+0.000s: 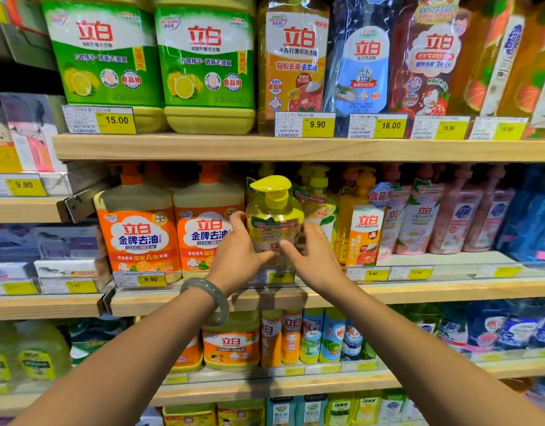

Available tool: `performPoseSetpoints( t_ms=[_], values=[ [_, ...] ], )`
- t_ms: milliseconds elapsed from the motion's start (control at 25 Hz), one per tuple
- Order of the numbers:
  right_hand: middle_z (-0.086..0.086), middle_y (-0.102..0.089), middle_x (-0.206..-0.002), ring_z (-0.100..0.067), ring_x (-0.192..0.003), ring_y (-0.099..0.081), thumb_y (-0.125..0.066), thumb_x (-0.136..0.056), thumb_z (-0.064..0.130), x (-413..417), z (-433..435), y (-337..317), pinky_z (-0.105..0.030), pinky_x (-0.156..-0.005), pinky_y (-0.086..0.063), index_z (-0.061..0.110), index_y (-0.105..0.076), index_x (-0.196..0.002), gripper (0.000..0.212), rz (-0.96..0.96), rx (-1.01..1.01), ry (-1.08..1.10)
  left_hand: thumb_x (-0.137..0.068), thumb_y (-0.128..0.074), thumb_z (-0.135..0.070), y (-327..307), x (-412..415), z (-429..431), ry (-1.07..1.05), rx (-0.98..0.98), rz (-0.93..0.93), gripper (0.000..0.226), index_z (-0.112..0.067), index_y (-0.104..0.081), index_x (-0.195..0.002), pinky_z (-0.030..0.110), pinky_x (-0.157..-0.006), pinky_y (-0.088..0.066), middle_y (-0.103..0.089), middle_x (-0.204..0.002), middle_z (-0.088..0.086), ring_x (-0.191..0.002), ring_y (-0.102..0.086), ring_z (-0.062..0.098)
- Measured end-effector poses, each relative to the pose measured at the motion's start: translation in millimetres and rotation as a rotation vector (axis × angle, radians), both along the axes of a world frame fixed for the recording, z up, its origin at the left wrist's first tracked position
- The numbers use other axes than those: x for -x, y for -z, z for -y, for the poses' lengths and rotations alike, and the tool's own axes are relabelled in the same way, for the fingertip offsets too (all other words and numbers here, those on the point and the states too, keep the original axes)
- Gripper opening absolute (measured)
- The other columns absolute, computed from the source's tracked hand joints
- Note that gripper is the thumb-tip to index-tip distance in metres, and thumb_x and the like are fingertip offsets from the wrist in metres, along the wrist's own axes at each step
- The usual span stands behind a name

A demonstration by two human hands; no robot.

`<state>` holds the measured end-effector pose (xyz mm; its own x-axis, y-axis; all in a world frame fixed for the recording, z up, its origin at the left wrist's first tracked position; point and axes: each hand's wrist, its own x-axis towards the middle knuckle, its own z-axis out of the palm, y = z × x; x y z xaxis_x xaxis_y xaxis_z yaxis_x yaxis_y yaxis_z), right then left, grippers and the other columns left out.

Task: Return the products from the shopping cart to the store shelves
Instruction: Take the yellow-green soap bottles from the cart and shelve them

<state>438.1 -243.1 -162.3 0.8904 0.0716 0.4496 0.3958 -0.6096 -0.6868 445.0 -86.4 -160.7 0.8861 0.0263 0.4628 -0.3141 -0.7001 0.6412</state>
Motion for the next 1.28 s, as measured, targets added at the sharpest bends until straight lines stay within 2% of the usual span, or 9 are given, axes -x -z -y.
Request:
performPoseSetpoints(
  t_ms=[120,280,520,720,840,920,1120,1200,1280],
  values=[
    [-0.007,-0.043,-0.14,-0.025,-0.127,-0.044,-0.049,-0.095,0.039,-15,-9,-2,-0.037,-0.098,-0.041,0.02,-0.035,-0.141,0.052,0.028,-0.005,0.064,-0.084,-0.064,-0.046,-6,-3,-1,-0.048,-0.005,-0.048,0.058,-0.016,-0.035,-0.124,0.032,-0.069,-0.049,-0.064,-0.107,0.002,-0.092,-0.064,0.022],
    [-0.006,-0.046,-0.134,-0.027,-0.118,-0.053,-0.059,-0.091,0.033,-25,-15,-7,-0.041,-0.086,-0.05,0.016,-0.038,-0.133,0.05,0.093,0.087,0.277,-0.091,-0.051,-0.047,-12,-18,1,-0.122,-0.133,0.008,0.039,-0.015,-0.051,-0.114,0.036,-0.071,-0.049,-0.065,-0.104,0.006,-0.091,-0.062,0.025],
    [-0.003,-0.046,-0.125,-0.024,-0.105,-0.056,-0.054,-0.092,0.027,-20,-27,0,-0.039,-0.081,-0.05,0.019,-0.046,-0.122,0.032,0.077,0.249,0.114,-0.092,-0.053,-0.034,3,-15,-3,-0.089,-0.15,-0.016,0.055,-0.015,-0.034,-0.139,0.044,-0.09,-0.05,-0.044,-0.136,0.005,-0.111,-0.057,0.023],
    [0.0,-0.057,-0.114,-0.02,-0.098,-0.058,-0.055,-0.092,0.024,-12,-2,19,-0.034,-0.082,-0.047,0.017,-0.054,-0.114,0.023,-0.051,0.074,0.147,-0.09,-0.054,-0.026,8,3,9,-0.078,-0.019,0.061,0.027,-0.021,-0.041,-0.113,0.034,-0.065,-0.045,-0.047,-0.109,-0.002,-0.082,-0.058,0.019],
    [-0.001,-0.062,-0.106,-0.02,-0.093,-0.059,-0.057,-0.091,0.019,4,35,43,-0.037,-0.083,-0.05,0.015,-0.057,-0.105,0.015,-0.163,-0.004,0.224,-0.09,-0.05,-0.023,24,12,27,0.09,-0.028,-0.016,0.013,-0.021,-0.043,-0.1,0.036,-0.063,-0.046,-0.051,-0.088,-0.007,-0.073,-0.056,0.017],
    [-0.003,-0.063,-0.103,-0.025,-0.093,-0.061,-0.059,-0.089,0.018,22,64,64,-0.042,-0.084,-0.052,0.015,-0.059,-0.101,0.012,-0.258,-0.039,0.301,-0.091,-0.047,-0.023,39,17,44,0.229,-0.092,-0.067,0.008,-0.019,-0.046,-0.098,0.036,-0.063,-0.042,-0.054,-0.085,-0.005,-0.073,-0.056,0.019],
    [-0.007,-0.065,-0.097,-0.03,-0.094,-0.064,-0.059,-0.089,0.018,88,140,123,-0.042,-0.083,-0.051,0.017,-0.058,-0.091,0.003,-0.489,-0.056,0.477,-0.091,-0.052,-0.023,86,27,91,0.519,-0.135,-0.407,0.001,-0.024,-0.051,-0.092,0.035,-0.066,-0.045,-0.053,-0.072,-0.008,-0.07,-0.054,0.018],
    [-0.006,-0.063,-0.089,-0.03,-0.089,-0.063,-0.059,-0.089,0.018,128,163,155,-0.043,-0.082,-0.051,0.019,-0.057,-0.083,0.006,-0.587,-0.099,0.555,-0.09,-0.053,-0.02,113,38,114,0.628,-0.204,-0.495,0.007,-0.022,-0.052,-0.084,0.033,-0.07,-0.044,-0.057,-0.075,-0.005,-0.076,-0.056,0.017],
    [-0.004,-0.06,-0.079,-0.025,-0.08,-0.059,-0.059,-0.088,0.018,178,180,195,-0.038,-0.076,-0.048,0.023,-0.053,-0.071,0.019,-0.707,-0.106,0.637,-0.09,-0.049,-0.018,143,56,137,0.696,-0.268,-0.564,0.011,-0.016,-0.056,-0.082,0.036,-0.073,-0.047,-0.065,-0.085,0.007,-0.085,-0.061,0.025]
  ],
)
